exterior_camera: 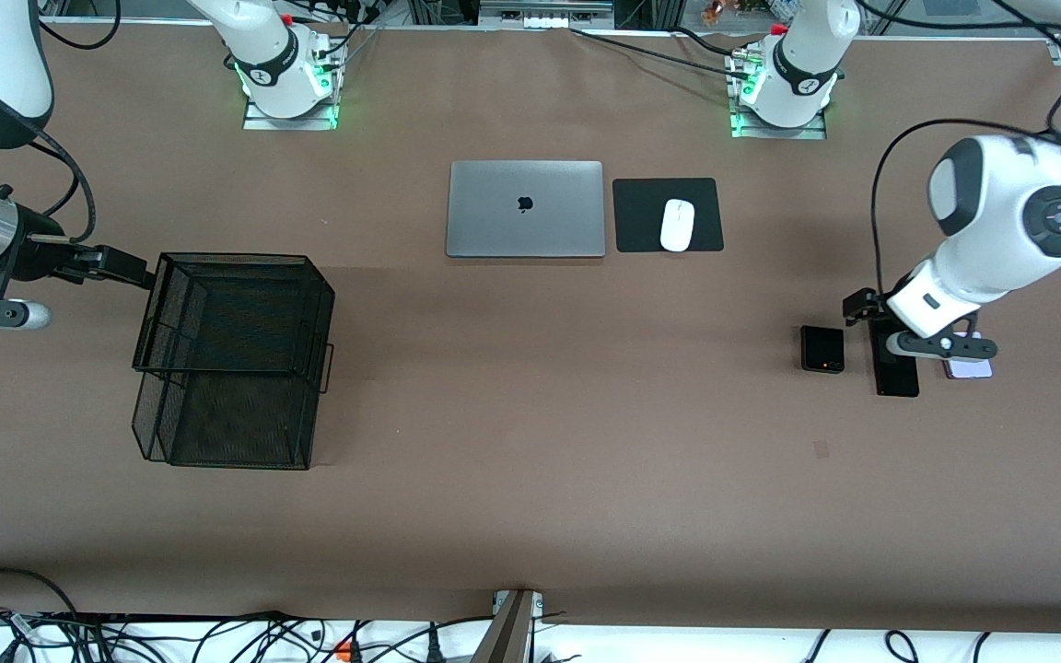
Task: Place phones with both arms
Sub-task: 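Grasp the black flip phone with the left gripper and lift it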
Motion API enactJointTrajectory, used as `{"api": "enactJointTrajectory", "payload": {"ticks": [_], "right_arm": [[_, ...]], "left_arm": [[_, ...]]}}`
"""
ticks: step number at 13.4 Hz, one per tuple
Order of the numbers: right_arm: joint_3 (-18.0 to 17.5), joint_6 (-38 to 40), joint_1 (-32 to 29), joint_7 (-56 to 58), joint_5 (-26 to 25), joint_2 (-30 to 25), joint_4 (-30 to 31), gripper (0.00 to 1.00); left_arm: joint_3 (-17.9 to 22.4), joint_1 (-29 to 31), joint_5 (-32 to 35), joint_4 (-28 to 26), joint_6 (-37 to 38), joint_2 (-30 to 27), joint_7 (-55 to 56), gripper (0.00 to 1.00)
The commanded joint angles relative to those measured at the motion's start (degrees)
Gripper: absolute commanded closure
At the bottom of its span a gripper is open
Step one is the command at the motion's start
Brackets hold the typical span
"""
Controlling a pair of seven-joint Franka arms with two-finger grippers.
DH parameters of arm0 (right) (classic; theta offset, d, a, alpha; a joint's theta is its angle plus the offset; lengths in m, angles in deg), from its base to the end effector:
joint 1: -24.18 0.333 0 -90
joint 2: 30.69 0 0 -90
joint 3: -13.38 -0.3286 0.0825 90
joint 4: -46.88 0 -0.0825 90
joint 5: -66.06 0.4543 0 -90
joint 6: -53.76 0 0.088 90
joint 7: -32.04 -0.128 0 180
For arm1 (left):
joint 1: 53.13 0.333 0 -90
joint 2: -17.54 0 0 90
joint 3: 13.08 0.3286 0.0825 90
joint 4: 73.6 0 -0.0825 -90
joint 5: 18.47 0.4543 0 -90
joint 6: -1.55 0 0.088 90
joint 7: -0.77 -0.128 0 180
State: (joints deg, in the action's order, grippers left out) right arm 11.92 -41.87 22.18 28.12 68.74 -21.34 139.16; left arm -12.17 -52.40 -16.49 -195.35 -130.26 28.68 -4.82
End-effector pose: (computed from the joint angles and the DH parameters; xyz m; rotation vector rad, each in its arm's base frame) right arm 0.6706 -0.0017 0.4967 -3.0872 0.1313 0.1641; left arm 0.6187 0.0190 0.2611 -3.1107 0.1440 0.0321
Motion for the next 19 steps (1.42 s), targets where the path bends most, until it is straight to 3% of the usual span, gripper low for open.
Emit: {"api": "enactJointTrajectory", "payload": {"ticks": [1, 8, 14, 19], "right_arm": [[-0.12, 0.80, -0.45, 0.76, 0.84, -0.65, -0.08, 0.00], [-0.12, 0.80, -0.45, 0.76, 0.84, -0.65, -0.08, 0.00], [-0.12, 0.80, -0.45, 0.85, 0.84, -0.64, -0.08, 0.00], [-0.12, 0.71, -0.45, 0.85, 0.84, -0.56, -0.08, 0.00]], "left_arm": [[0.06, 0.33, 0.91, -2.70, -6.86, 2.29, -0.83, 0.00], [0.06, 0.33, 0.91, -2.88, -18.03, 11.53, -0.31, 0.00], [0.06, 0.15, 0.83, -6.74, -26.20, 13.82, 2.94, 0.00], [0.06, -0.20, 0.83, -7.27, -27.35, 14.96, 4.44, 0.00]]}}
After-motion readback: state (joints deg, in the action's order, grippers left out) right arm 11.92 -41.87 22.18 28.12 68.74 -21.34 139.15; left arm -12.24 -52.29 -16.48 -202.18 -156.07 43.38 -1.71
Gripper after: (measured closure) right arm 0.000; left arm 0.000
